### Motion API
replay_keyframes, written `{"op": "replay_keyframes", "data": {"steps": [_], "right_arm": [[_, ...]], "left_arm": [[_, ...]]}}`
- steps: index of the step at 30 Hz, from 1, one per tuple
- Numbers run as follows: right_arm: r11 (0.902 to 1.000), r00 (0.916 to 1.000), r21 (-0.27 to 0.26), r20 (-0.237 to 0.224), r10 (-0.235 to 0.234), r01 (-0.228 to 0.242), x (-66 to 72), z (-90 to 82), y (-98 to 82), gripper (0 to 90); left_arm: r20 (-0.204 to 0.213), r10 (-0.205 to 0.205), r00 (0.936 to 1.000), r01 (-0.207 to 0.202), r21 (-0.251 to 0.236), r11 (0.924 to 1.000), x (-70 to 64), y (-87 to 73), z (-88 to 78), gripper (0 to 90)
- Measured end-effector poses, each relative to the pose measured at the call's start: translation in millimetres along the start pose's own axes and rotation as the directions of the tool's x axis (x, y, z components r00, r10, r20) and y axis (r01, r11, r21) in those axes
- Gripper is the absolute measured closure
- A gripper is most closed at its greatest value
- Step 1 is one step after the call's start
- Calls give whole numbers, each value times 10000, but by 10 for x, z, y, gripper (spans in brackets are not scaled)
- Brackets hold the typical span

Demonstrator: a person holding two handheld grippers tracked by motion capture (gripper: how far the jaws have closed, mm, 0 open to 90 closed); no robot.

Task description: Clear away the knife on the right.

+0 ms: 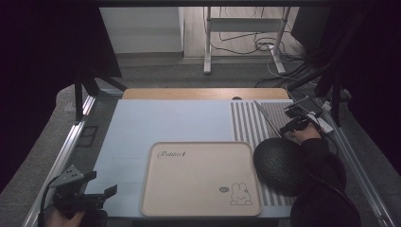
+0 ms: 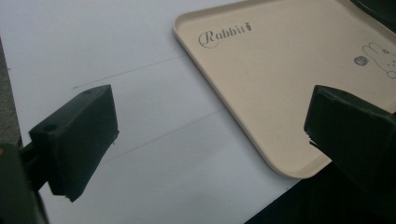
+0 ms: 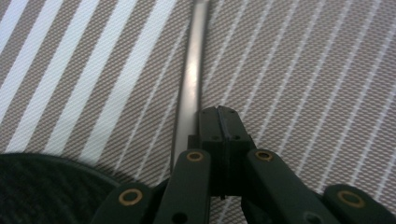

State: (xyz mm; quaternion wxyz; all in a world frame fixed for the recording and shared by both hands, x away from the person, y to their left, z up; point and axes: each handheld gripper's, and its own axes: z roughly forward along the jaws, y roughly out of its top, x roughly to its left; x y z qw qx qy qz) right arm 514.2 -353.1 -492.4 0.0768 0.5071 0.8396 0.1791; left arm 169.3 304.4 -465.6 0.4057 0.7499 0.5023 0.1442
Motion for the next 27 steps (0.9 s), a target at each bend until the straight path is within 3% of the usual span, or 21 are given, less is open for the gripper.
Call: {"op": "replay_keyframes", "data": {"steps": [3, 5, 6, 9, 10, 11, 12, 14, 15, 16, 19, 27], "right_arm": [[9998, 9998, 155, 162, -141, 139, 23, -3, 23, 899], [9999, 9995, -104, 301, 72, -69, 12, -26, 42, 898], [9995, 9992, -287, 366, 149, -138, 5, -47, 51, 856], [9957, 9977, -850, 531, 411, -365, 9, -101, 88, 684], [9951, 9979, -868, 409, 502, -465, 16, -113, 119, 561], [9951, 9979, -868, 409, 502, -465, 16, -113, 119, 561], [9949, 9979, -891, 413, 501, -462, 24, -113, 136, 496], [9945, 9973, -939, 535, 510, -458, 47, -103, 175, 331], [9948, 9965, -890, 613, 560, -504, 78, -80, 222, 180], [9948, 9965, -890, 613, 560, -504, 78, -80, 222, 180], [9967, 9962, -619, 656, 567, -526, 141, -8, 292, 11], [9989, 9963, 59, 734, 451, -456, 223, 174, 450, 0]], "left_arm": [[-7, 21, 10000, -21, 15, 10000, -2, 3, 5, 37], [-12, 14, 10000, -14, 6, 10000, -2, 2, 3, 37], [-9, 10, 10000, -10, 11, 10000, 0, 1, 2, 37], [-11, -1, 10000, 2, 7, 10000, -1, -1, 0, 38], [-20, 6, 10000, -6, 8, 10000, -3, -1, 0, 37], [-23, 5, 10000, -5, 8, 10000, -3, -1, 0, 37], [-21, 4, 10000, -4, 12, 10000, -3, -1, 1, 38], [-20, 4, 10000, -4, 16, 10000, -3, -1, 1, 38], [-20, 5, 10000, -5, 15, 10000, -3, -1, 1, 38], [-19, 0, 10000, 0, 14, 10000, -2, -1, 1, 38], [-21, -4, 10000, 4, 21, 10000, -1, -1, 1, 38], [-15, -57, 10000, 57, -1, 10000, 4, -6, -2, 38]]}}
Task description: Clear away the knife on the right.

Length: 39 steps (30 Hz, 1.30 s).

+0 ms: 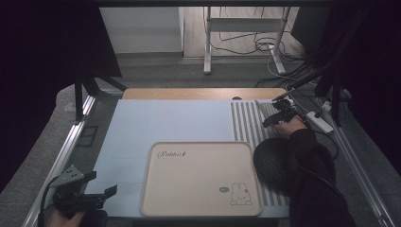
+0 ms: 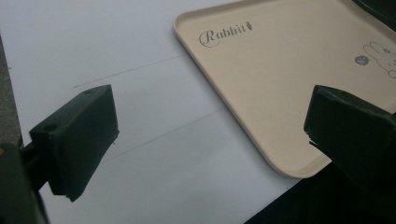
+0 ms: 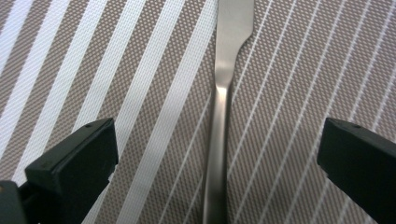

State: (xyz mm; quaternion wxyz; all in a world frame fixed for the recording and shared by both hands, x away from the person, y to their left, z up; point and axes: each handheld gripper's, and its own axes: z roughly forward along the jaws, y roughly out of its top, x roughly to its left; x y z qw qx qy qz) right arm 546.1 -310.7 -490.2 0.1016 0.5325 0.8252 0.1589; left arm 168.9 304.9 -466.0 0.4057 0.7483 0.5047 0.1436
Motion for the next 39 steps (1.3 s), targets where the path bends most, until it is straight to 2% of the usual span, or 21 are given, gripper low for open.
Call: {"op": "replay_keyframes", "data": {"steps": [3, 5, 8, 10, 13, 14, 15, 16, 17, 22, 26, 28, 30, 39], "right_arm": [[9999, 9993, 77, 353, -90, 87, 8, 74, 28, 62], [9998, 9998, 169, 167, -110, 108, -11, 112, 36, 188], [9999, 9991, 147, 411, -56, 50, -36, 98, 54, 320], [9999, 9989, 72, 456, -112, 109, -46, 88, 51, 372], [9984, 9982, -114, 217, -553, 556, -58, 62, 34, 557], [9977, 9978, -171, 114, -653, 654, -58, 58, 28, 676], [9962, 9963, -177, -78, -852, 851, -62, 48, 22, 741], [9956, 9959, -265, -48, -903, 901, -60, 52, 15, 776], [9976, 9976, -290, -249, -644, 636, -87, 49, 12, 797], [9964, 9963, -394, -401, -760, 745, -106, 50, 3, 801], [9943, 9940, -357, -399, -1020, 1006, -118, 34, -4, 803], [9910, 9934, -704, -2, -1143, 1140, -132, -6, -23, 804], [9923, 9951, -831, -271, -947, 921, -164, -42, -29, 804], [9912, 9971, -1160, -331, -679, 637, -229, -139, -65, 804]], "left_arm": [[-3, -1, 10000, 1, 4, 10000, -1, -1, 0, 38], [2, 2, 10000, -2, 2, 10000, -2, -1, 0, 38], [-2, -1, 10000, 1, 9, 10000, -1, -2, 0, 38], [-4, 9, 10000, -9, 14, 10000, -3, -1, 0, 38], [-25, 29, 10000, -29, 28, 10000, -6, 0, 2, 39], [-24, 37, 10000, -37, 38, 10000, -7, 0, 3, 39], [-32, 52, 10000, -52, 49, 10000, -8, 1, 4, 39], [-36, 66, 10000, -66, 52, 10000, -9, 1, 4, 39], [-39, 75, 10000, -75, 56, 10000, -10, 1, 3, 39], [-44, 91, 9999, -91, 55, 9999, -11, -1, 0, 39], [-41, 71, 10000, -71, 35, 10000, -12, -2, -1, 39], [-41, 85, 10000, -85, 49, 10000, -13, 0, 0, 39], [-46, 104, 9999, -104, 66, 9999, -14, 1, 1, 39], [-34, 92, 10000, -92, 43, 9999, -13, 2, 1, 39]]}}
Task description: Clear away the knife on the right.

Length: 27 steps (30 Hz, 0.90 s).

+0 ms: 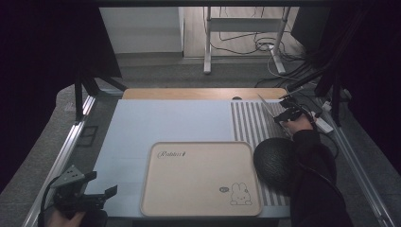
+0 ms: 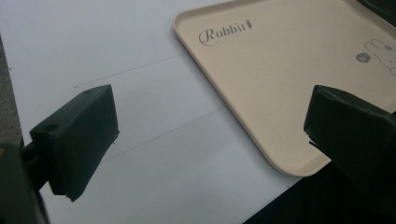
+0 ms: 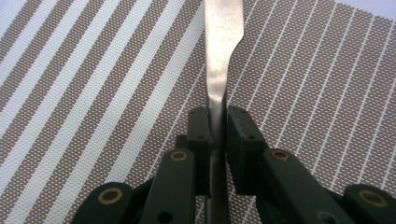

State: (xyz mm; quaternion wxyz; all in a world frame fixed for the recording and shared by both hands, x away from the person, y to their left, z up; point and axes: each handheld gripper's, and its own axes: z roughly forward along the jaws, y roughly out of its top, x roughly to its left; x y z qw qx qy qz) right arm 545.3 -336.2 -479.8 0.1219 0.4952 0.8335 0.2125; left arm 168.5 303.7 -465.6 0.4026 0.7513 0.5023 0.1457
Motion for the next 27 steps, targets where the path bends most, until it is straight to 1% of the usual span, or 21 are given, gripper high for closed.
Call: {"op": "replay_keyframes", "data": {"steps": [4, 5, 6, 9, 13, 15, 18, 23, 27], "right_arm": [[9997, 9999, -220, -97, 77, -79, -14, -63, 3, 804], [9988, 9997, -446, -178, 174, -182, -16, -110, 8, 804], [9988, 9997, -446, -178, 174, -182, -16, -110, 8, 804], [9968, 9993, -753, -277, 237, -258, -17, -178, 11, 804], [9961, 9988, -809, -371, 315, -344, -15, -208, 0, 804], [9960, 9990, -828, -343, 296, -324, -12, -219, -7, 804], [9944, 9983, -982, -453, 358, -401, -2, -259, -9, 804], [9906, 9981, -1326, -561, 268, -340, 29, -365, -1, 804], [9876, 9969, -1537, -765, 206, -322, 84, -447, 10, 804]], "left_arm": [[-2, 27, 10000, -27, 7, 10000, -1, 0, 0, 39], [-3, 27, 10000, -27, 5, 10000, -1, 0, 0, 39], [0, 19, 10000, -19, 2, 10000, -1, 0, 0, 39], [2, 21, 10000, -21, 3, 10000, 0, 1, 0, 39], [-2, 52, 10000, -52, 15, 10000, -4, 3, 3, 39], [1, 54, 10000, -54, 11, 10000, -3, 3, 3, 39], [6, 37, 10000, -37, -8, 10000, -2, 2, 3, 39], [5, 52, 10000, -52, 4, 10000, -2, 3, 2, 39], [8, 42, 10000, -42, 1, 10000, -2, 4, 4, 39]]}}
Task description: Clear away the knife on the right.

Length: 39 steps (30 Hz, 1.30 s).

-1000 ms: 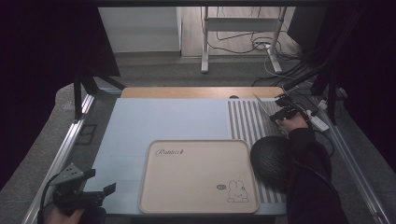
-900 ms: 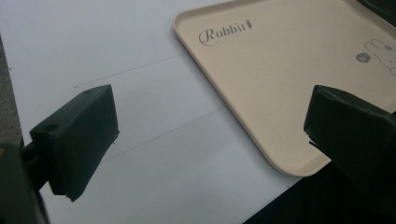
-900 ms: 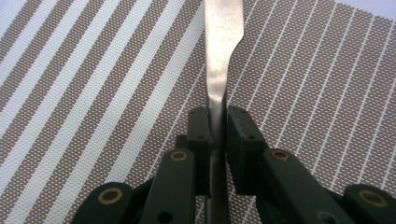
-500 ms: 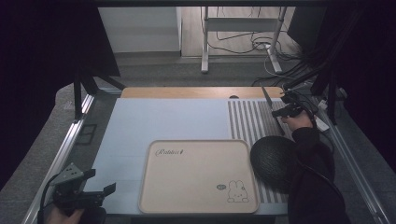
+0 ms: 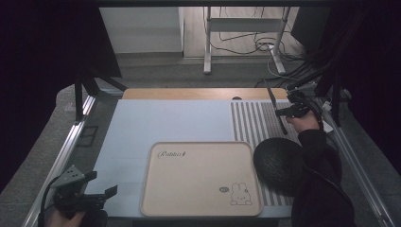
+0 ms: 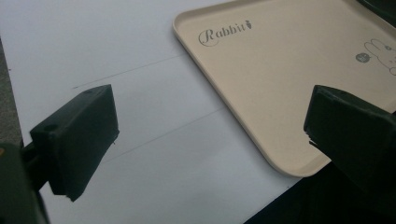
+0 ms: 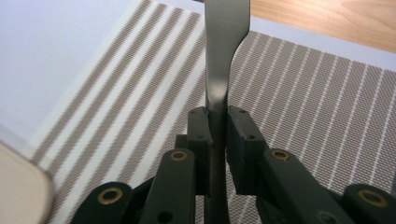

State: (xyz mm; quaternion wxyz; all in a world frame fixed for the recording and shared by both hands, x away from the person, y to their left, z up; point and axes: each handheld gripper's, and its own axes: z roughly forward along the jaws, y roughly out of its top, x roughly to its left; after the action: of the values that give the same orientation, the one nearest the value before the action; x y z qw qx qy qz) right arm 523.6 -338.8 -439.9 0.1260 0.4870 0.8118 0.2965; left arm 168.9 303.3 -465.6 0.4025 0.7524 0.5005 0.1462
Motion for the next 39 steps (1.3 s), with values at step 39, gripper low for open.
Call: {"op": "replay_keyframes", "data": {"steps": [39], "right_arm": [[9519, 9227, 487, -2652, -2797, 3026, 1884, -237, -476, 802]], "left_arm": [[-3, -2, 10000, 2, -10, 10000, 0, 2, 2, 39]]}}
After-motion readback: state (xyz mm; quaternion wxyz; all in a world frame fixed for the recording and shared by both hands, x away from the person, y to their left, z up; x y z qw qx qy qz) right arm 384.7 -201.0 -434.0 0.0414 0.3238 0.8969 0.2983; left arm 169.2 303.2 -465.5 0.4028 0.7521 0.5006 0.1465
